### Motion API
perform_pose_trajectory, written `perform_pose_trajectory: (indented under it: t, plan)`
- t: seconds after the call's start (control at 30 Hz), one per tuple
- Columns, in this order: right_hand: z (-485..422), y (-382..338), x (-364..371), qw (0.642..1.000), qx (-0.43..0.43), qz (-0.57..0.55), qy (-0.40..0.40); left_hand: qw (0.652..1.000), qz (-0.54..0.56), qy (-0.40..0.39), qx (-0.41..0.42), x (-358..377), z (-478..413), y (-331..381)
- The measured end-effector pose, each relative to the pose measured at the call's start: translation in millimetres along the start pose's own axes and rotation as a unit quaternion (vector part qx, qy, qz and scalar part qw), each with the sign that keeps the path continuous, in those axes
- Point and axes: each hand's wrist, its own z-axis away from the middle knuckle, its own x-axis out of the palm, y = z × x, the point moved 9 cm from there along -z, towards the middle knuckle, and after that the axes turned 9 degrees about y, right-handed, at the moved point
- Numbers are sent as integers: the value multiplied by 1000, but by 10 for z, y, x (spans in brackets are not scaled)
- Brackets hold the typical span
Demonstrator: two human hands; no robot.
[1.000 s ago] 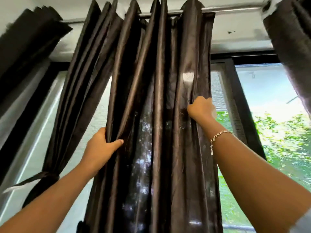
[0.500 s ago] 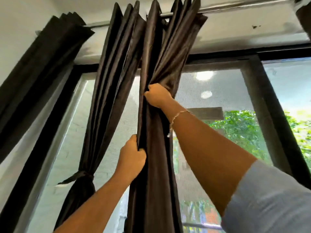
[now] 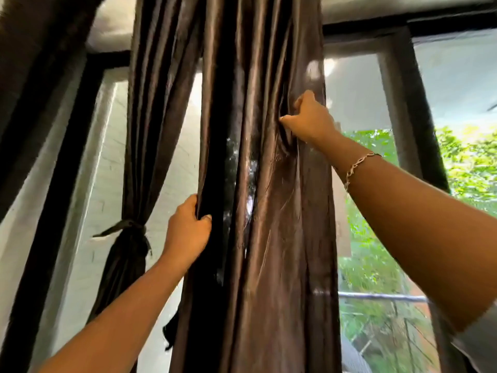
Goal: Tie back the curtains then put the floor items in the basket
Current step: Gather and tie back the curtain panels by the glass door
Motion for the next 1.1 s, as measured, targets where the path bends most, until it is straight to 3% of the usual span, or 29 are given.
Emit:
perform_pose_trajectory:
  t: [0.17,0.33,0.43,0.57,0.7,0.87,1.0,1.1]
  plan:
    - [365,372,-212,999,39,-7,-18,999,-19,19,-30,25,273,-55]
    - [818,595,-259,988,65,-122,-68,995,-27,75,-59,-52,596,-82]
    - [1128,732,-232,982,78,-142,-99,987,-40,148,-40,-210,856,93]
    - [1619,952,-144,971,115,-166,-128,988,-32,152,6,-178,1237,347]
    - [2081,1222,-203,973,156,-131,-109,992,-21,100,76,53,1625,523]
    - [2616,1475,-271,981,160,-29,-108,994,14,32,100,350,2116,547]
    - [2873,1642,-272,981,152,84,-92,999,19,0,50,604,2450,335]
    - [3110,1787,-157,970,174,105,-131,999,-9,36,9,648,2565,115]
